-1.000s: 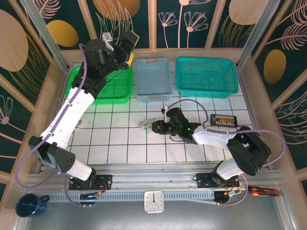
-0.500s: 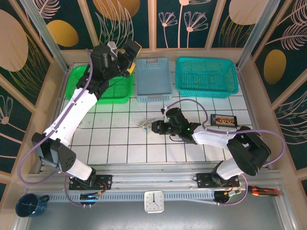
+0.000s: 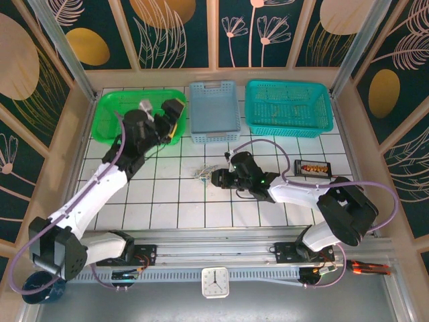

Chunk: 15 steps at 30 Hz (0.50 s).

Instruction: Untangle the cables

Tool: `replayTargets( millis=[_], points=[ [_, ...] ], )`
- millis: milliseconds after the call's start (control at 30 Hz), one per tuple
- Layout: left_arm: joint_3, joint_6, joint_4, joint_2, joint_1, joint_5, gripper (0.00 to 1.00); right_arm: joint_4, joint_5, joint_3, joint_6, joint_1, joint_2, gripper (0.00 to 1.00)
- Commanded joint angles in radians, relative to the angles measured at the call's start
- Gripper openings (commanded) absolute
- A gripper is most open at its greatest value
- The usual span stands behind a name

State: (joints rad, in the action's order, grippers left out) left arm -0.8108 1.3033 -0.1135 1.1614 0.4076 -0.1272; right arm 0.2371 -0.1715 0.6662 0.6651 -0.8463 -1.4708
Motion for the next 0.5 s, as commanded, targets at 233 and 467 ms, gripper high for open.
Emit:
replayTargets(
  millis=[233, 467],
  points=[
    [0.390, -0.006, -0.257, -0.133, -0.013, 0.096, 0.99, 0.052, 0.043, -0.019, -0.015, -0.020, -0.040, 0.34],
    [0.464, -0.124, -0.348, -0.152, -0.013, 0.065, 0.99, 0.089, 0.042, 0.031, -0.057, -0.016, -0.134, 0.33]
  ],
)
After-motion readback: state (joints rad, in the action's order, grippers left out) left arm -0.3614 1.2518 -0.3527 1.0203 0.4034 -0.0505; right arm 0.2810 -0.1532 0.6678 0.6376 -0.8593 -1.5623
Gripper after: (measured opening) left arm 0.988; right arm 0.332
